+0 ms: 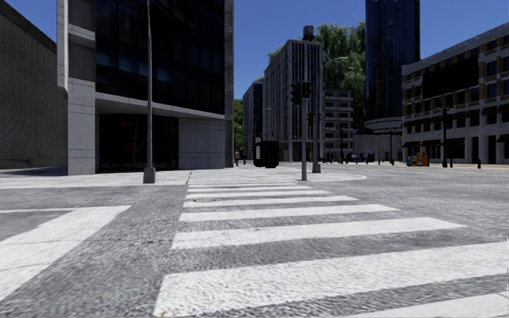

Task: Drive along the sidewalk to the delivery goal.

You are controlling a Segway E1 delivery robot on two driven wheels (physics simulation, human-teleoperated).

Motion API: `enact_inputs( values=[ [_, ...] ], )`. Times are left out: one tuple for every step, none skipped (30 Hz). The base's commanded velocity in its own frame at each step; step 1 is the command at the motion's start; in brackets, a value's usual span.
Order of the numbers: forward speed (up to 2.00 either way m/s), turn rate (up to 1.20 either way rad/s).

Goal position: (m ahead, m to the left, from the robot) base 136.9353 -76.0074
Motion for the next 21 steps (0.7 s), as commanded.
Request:
enact_inputs(
  values=[
    [1.97,0.00],
    [1.97,0.00],
    [1.97,0.00],
    [1.97,0.00],
    [1.97,0.00],
    [1.97,0.00],
    [1.97,0.00],
    [1.97,0.00],
    [1.97,0.00],
    [1.97,0.00],
    [1.97,0.00],
    [1.97,0.00],
    [1.97,0.00],
    [1.97,0.00],
    [1.97,0.00],
    [1.97,0.00],
    [1.97,0.00],
    [1.97,0.11],
    [1.97,0.41],
    [1.97,0.66],
    [1.97,0.89]
  ],
)
